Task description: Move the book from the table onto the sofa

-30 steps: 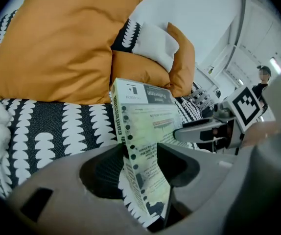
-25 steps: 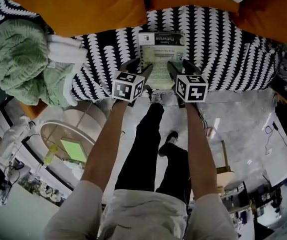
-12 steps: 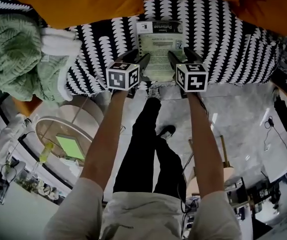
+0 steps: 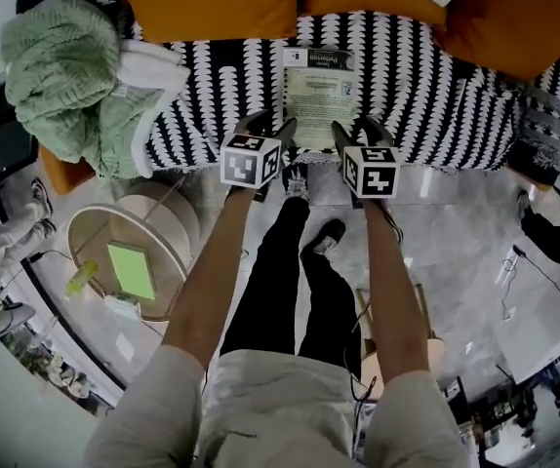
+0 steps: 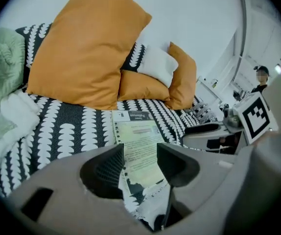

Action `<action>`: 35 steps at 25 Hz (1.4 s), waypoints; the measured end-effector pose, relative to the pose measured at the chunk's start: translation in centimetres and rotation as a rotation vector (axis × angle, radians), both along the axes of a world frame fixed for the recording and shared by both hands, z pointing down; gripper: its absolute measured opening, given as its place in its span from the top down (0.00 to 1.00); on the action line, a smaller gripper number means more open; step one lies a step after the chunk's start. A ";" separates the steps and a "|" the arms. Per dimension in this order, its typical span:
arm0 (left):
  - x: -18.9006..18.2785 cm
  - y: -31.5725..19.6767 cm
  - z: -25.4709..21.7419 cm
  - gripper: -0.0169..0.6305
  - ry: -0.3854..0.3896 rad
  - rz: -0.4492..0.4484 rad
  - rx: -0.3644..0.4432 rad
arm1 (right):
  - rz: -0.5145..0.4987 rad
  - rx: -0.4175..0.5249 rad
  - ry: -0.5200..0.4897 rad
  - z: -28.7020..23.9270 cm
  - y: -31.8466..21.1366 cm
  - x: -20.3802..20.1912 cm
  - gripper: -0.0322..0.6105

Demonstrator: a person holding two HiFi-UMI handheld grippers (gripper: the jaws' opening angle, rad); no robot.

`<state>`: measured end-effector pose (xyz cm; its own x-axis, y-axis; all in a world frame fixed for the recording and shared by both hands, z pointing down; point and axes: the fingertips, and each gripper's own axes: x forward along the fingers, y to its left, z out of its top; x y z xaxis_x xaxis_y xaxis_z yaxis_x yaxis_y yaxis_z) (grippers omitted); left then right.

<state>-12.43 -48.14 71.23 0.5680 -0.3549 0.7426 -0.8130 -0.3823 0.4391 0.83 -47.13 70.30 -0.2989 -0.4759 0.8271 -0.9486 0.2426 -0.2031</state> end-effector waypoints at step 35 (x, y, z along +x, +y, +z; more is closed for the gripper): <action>5.1 28.4 -33.2 0.70 -0.074 -0.192 0.420 | 0.061 0.401 -0.281 -33.6 26.4 0.8 0.61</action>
<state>-7.31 -19.70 38.06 0.4133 -0.7270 0.5483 -0.9099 -0.3538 0.2167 1.64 -20.71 36.66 -0.4458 -0.7640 0.4665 -0.8855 0.3000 -0.3548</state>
